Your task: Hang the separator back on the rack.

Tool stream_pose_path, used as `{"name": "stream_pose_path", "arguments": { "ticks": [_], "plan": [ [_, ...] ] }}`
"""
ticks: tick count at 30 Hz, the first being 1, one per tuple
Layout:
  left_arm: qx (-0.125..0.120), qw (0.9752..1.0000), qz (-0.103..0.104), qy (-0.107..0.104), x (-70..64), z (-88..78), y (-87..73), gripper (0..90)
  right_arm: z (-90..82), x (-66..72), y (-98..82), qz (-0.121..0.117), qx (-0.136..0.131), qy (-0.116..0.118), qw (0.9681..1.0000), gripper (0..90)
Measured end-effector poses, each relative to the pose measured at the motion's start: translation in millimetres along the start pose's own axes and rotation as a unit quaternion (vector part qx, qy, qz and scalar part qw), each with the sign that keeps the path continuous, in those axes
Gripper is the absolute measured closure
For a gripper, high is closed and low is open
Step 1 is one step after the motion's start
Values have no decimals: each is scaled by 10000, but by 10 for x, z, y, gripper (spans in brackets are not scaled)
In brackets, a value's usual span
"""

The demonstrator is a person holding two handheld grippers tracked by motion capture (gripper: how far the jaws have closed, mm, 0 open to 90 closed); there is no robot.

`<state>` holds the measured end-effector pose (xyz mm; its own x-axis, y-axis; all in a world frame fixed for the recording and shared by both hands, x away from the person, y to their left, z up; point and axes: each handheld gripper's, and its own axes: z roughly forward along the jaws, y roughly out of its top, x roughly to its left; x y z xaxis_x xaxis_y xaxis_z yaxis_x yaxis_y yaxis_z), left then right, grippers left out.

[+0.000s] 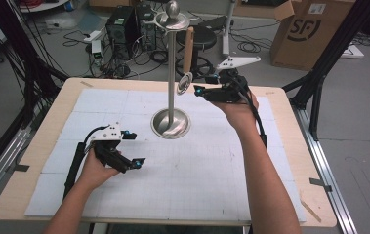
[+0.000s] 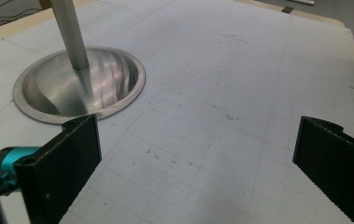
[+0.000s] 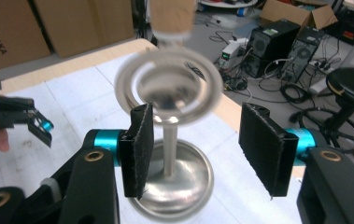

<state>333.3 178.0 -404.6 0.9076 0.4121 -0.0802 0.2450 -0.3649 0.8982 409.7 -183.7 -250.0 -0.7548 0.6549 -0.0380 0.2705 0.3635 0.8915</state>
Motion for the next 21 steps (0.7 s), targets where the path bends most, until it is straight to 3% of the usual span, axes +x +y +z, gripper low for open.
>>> {"name": "stream_pose_path", "arguments": {
  "ticks": [12, 21],
  "plan": [
    [32, 10000, 1, 0, 3, 10, -10, 17, -221, -75, -336, 77, -102, 86, 9999, 418],
    [36, 10000, 9, 7, -1, 8, -7, 17, -359, -114, -602, 153, -20, 165, 9997, 374]
  ]
}}
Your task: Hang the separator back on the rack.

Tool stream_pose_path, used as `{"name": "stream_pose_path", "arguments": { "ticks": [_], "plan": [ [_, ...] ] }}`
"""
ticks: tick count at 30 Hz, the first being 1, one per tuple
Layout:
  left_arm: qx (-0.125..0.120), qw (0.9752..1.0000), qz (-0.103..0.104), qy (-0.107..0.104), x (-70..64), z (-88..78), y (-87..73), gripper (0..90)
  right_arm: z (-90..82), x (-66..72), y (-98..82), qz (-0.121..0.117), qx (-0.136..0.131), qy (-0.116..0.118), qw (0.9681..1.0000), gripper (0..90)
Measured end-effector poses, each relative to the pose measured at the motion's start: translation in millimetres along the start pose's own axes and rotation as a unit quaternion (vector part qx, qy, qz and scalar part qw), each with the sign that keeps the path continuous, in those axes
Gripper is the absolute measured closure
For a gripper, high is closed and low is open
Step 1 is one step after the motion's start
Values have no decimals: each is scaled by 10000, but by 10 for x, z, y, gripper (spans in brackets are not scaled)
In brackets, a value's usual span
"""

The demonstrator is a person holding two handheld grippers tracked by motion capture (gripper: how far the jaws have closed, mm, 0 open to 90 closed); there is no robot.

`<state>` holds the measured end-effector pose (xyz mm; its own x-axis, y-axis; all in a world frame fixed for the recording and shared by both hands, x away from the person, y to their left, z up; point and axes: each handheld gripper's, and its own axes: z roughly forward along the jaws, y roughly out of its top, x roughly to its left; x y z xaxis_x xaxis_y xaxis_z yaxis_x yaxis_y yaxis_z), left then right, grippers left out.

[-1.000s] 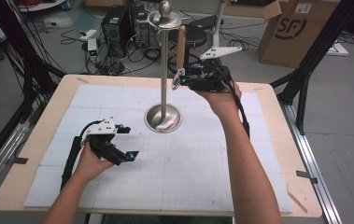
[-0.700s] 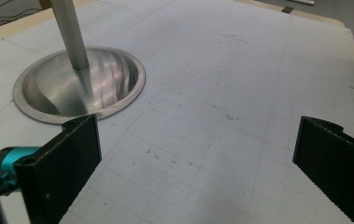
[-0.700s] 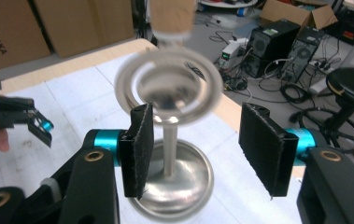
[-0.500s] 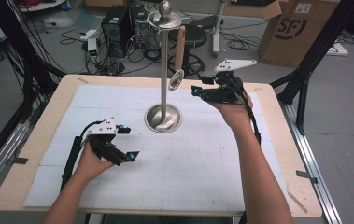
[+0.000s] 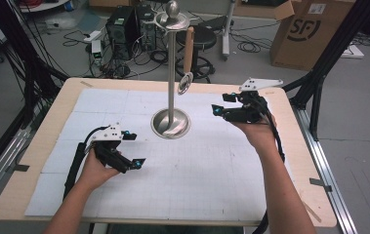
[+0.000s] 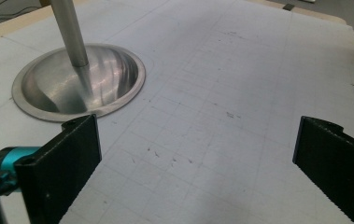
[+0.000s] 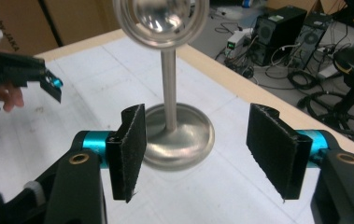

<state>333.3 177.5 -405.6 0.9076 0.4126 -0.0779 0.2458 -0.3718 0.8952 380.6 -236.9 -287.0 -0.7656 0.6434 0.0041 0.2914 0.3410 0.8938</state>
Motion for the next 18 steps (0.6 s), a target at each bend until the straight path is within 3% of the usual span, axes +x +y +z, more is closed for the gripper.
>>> {"name": "stream_pose_path", "arguments": {
  "ticks": [18],
  "plan": [
    [-1, 10000, 6, 0, -8, 2, 1, 17, -199, -13, -524, 186, -114, 165, 9996, 341]
  ]
}}
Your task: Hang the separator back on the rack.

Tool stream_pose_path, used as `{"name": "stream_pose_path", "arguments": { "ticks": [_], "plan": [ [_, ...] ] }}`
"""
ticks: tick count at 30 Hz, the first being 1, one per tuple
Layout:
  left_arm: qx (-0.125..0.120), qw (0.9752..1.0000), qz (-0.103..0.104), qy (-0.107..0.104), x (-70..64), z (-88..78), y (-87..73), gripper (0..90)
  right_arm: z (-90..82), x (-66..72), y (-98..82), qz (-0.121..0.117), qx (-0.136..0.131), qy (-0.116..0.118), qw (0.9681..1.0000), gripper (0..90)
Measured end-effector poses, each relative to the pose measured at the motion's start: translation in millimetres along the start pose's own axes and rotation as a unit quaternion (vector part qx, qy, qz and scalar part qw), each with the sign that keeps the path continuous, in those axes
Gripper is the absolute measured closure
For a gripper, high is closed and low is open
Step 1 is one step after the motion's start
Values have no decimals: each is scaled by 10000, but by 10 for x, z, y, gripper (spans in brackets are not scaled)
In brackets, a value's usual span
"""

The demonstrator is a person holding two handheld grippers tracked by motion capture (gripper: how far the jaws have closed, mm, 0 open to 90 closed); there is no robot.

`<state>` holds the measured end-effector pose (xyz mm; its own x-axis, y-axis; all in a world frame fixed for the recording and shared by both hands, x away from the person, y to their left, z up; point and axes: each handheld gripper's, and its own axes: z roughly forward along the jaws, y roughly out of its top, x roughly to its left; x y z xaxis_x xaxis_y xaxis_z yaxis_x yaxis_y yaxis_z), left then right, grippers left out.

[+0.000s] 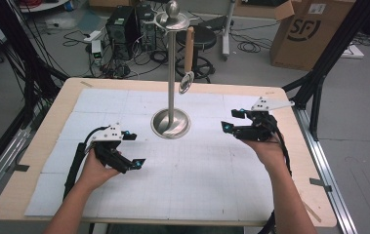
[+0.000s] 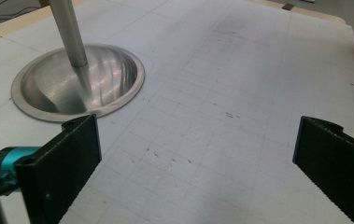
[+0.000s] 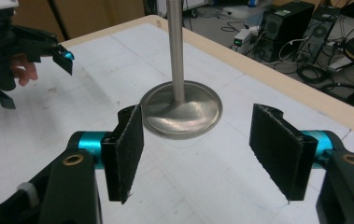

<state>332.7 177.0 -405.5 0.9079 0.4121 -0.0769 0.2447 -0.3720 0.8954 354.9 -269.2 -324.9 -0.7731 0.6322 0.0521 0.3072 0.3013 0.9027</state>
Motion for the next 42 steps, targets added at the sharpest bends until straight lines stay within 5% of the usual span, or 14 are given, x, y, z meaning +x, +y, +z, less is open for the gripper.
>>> {"name": "stream_pose_path", "arguments": {
  "ticks": [22, 24, 33, 42],
  "plan": [
    [31, 10000, 5, -26, -3, 14, -1, 17, -88, 161, -705, 246, -91, 79, 9996, 260],
    [19, 10000, 11, -14, -3, 12, 1, 17, -90, 163, -730, 241, 120, 28, 9996, 247],
    [-75, 10000, -51, -5, 12, -17, 4, 17, -190, 137, -827, 360, -25, 62, 9993, 201],
    [36, 10000, -3, -2, 13, 12, -5, 17, -172, 98, -868, 320, 134, 68, 9994, 170]
  ]
}}
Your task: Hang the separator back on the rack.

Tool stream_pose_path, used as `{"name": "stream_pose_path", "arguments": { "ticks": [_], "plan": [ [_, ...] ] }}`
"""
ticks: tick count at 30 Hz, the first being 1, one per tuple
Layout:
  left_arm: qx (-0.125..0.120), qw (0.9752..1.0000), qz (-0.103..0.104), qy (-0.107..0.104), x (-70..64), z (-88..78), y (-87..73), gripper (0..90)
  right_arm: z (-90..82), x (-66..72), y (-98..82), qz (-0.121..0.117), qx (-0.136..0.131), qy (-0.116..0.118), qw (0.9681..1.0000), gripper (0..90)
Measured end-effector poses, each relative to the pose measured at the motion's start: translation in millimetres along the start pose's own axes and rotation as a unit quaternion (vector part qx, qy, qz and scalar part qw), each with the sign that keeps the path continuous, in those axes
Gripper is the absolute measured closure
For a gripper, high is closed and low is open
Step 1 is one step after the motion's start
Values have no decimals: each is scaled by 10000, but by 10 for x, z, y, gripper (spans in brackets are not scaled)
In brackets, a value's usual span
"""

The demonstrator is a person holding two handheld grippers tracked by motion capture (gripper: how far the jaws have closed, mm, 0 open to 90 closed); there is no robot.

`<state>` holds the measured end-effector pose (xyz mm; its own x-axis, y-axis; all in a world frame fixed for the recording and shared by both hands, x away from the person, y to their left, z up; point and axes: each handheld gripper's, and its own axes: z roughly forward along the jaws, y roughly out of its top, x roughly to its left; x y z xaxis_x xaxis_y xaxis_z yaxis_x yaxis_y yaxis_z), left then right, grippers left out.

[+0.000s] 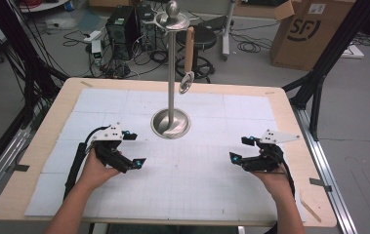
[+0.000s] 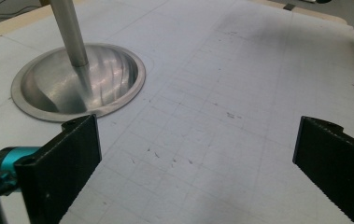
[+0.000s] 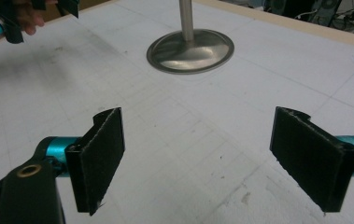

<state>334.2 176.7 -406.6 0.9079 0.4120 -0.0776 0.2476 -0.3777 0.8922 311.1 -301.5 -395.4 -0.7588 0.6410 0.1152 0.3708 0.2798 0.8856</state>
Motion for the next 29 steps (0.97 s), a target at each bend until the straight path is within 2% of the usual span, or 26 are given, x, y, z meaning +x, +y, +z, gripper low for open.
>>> {"name": "stream_pose_path", "arguments": {
  "ticks": [17, 29],
  "plan": [
    [-58, 10000, 1, -41, -15, -6, 8, 17, 53, 6, -26, 20, 130, -34, 9999, 170],
    [0, 10000, -7, -4, -9, 6, 3, 17, 63, -5, -47, 35, 247, -57, 9997, 170]
  ]
}}
